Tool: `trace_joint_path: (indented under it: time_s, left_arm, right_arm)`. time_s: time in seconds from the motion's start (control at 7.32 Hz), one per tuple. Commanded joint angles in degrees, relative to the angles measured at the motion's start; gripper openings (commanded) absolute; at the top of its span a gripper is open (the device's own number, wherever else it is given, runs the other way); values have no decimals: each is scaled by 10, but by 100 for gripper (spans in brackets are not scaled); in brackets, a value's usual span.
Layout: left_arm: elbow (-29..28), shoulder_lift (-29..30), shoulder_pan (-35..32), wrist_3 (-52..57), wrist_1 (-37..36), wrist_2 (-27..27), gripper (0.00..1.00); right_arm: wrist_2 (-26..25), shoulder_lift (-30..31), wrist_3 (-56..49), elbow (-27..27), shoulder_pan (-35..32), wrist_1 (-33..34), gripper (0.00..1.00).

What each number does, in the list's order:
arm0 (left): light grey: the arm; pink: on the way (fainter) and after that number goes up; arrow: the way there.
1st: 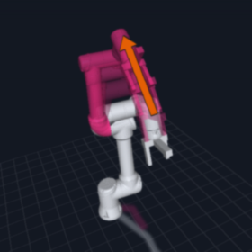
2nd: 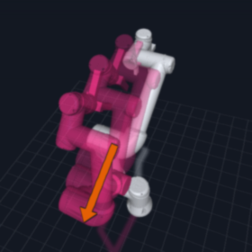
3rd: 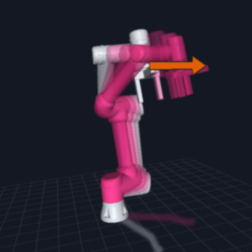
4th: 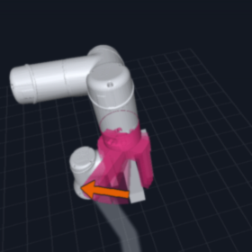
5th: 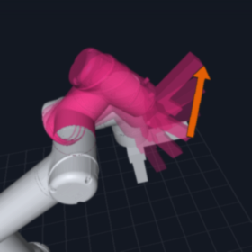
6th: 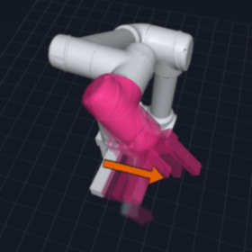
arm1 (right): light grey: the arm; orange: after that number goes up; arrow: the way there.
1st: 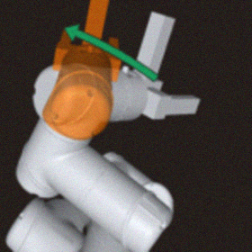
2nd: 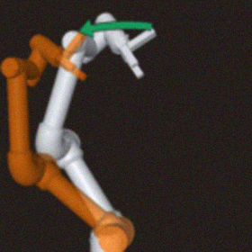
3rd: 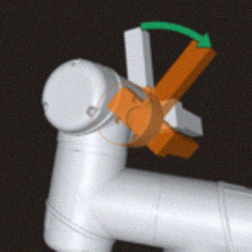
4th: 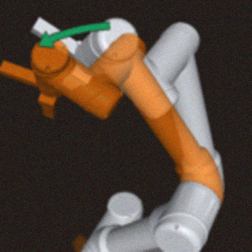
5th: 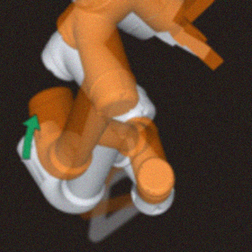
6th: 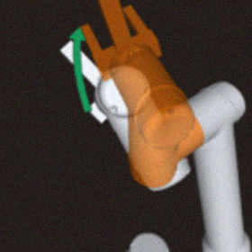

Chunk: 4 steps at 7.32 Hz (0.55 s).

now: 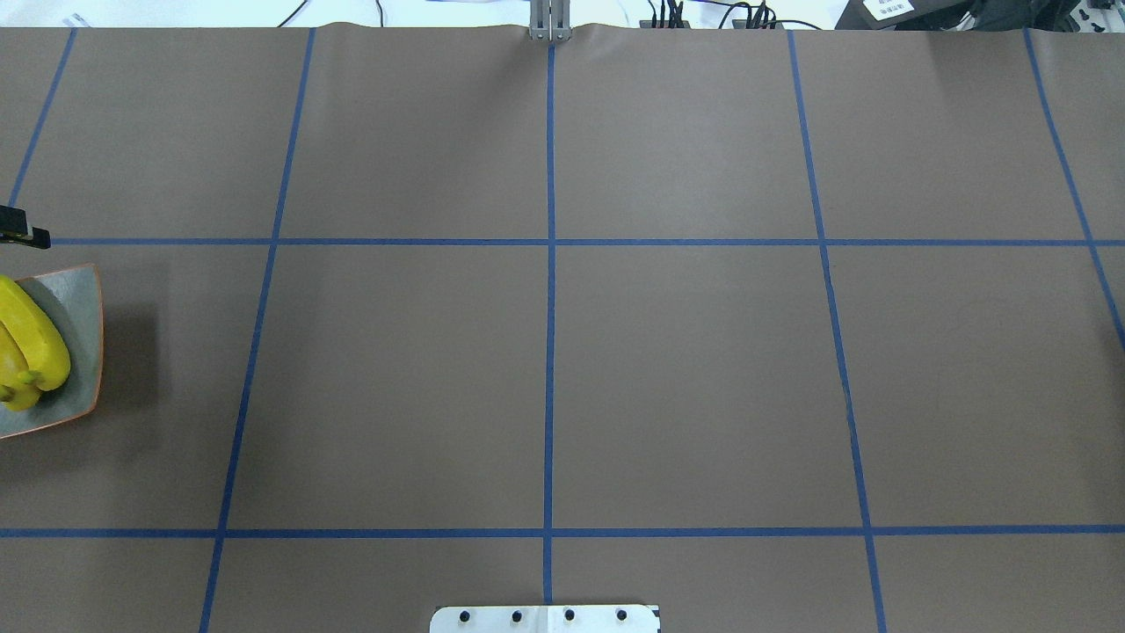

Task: Transfer all bananas from basket to plate

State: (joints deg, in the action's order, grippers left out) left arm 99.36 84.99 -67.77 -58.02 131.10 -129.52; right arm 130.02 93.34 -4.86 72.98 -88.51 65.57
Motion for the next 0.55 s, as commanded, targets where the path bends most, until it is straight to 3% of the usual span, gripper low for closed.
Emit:
trace_joint_path:
  time_s: [0.0, 0.27, 0.41]
  left_arm:
    - [-1, 1, 0, -2, 0, -1, 100]
    - [0, 1, 0, -4, 1, -3, 100]
    - [0, 1, -1, -4, 2, -2, 100]
  right_arm:
    - [-2, -1, -1, 0, 0, 1, 46]
    - [-1, -2, -1, -4, 0, 1, 10]
    - [-1, -4, -1, -4, 0, 1, 0]
